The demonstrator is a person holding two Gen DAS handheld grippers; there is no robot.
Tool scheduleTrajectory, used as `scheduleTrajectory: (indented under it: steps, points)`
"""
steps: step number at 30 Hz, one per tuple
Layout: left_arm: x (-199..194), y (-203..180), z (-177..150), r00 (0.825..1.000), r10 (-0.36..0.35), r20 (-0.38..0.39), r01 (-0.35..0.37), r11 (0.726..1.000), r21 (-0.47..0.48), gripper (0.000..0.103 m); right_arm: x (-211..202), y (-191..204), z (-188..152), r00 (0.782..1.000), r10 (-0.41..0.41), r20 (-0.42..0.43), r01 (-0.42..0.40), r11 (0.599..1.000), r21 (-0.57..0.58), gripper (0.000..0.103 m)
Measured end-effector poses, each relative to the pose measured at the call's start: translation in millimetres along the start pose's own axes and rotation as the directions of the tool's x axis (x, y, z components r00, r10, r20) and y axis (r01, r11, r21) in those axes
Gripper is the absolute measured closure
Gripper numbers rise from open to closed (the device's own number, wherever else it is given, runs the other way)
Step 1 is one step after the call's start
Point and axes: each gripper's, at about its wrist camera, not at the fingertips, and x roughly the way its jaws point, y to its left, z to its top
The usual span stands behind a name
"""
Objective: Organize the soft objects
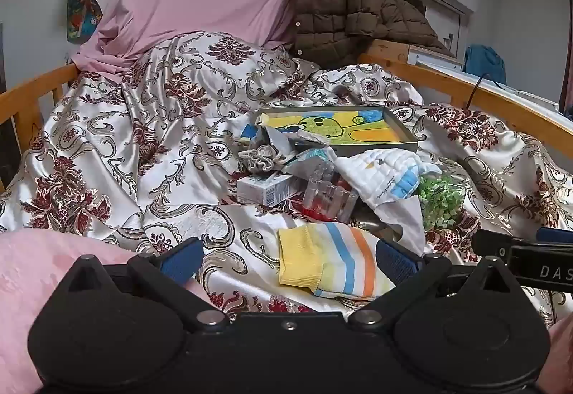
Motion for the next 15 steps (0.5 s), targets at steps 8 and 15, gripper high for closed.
scheduleTrajectory:
  steps: [8, 15]
  points:
    - [0.1, 0.2, 0.2, 1.0, -0.003, -0.004, 0.003, 1.0, -0.004, 0.001, 0.1, 0.8, -0.3, 1.0, -0.004, 0.001, 0.004, 1.0, -0.002, 0.001]
    - [0.1, 0.2, 0.1, 1.0, -0.003, -0.004, 0.003, 1.0, -0.003, 0.001, 0.5, 0.8, -0.8, 1.0, -0.013, -0.007, 0.013, 1.0, -0.004, 0.0]
